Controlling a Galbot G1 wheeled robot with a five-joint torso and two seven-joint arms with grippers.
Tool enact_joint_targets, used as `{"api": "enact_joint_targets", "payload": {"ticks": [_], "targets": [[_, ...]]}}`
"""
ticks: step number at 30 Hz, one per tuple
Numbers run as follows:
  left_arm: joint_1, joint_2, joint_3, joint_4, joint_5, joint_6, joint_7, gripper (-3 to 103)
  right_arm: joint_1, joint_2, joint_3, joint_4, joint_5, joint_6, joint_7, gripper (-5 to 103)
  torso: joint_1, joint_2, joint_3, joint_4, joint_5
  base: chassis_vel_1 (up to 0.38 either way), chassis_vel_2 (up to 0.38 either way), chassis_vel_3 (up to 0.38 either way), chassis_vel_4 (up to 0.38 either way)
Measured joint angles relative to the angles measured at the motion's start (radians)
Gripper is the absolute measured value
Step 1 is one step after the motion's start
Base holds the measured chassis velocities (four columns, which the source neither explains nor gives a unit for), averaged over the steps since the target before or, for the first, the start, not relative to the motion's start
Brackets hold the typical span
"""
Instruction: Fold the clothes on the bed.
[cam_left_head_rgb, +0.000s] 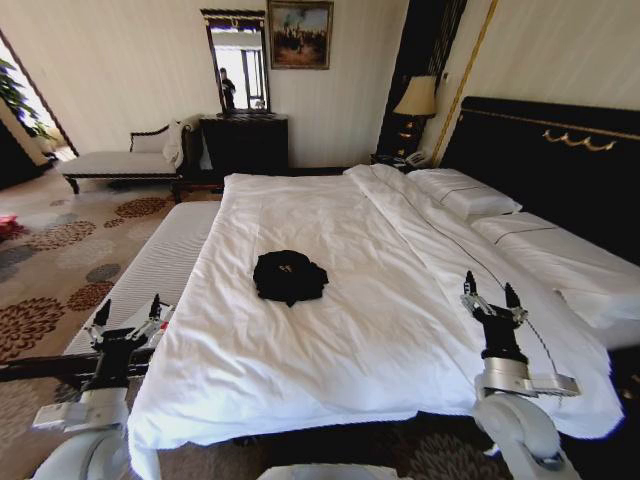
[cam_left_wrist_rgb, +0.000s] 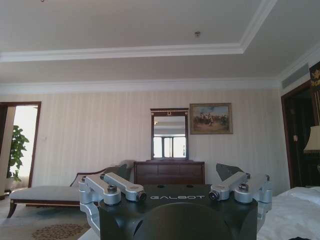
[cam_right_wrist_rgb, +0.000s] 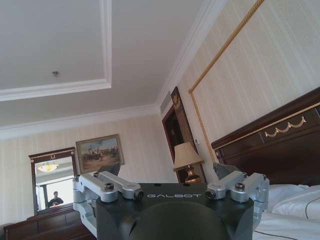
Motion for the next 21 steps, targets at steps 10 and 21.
{"api": "enact_joint_targets", "payload": {"ticks": [10,21], "targets": [[0.012,-0.011,-0.002,-0.018,0.007,-0.002,0.000,100,-0.007,0.005,0.004,0.002,-0.013,-0.001,0.003,100,0.000,0.000,0.000,0.0001,-0.0002,0.000,0.000,0.000,0.000],[0.018,-0.023,0.003,-0.020,0.018,-0.008,0.002,100,-0.011,0.007,0.006,0.004,-0.015,0.002,0.004,100,0.000,0.000,0.000,0.0000,-0.0001,-0.083,0.086,0.080,-0.083]]}}
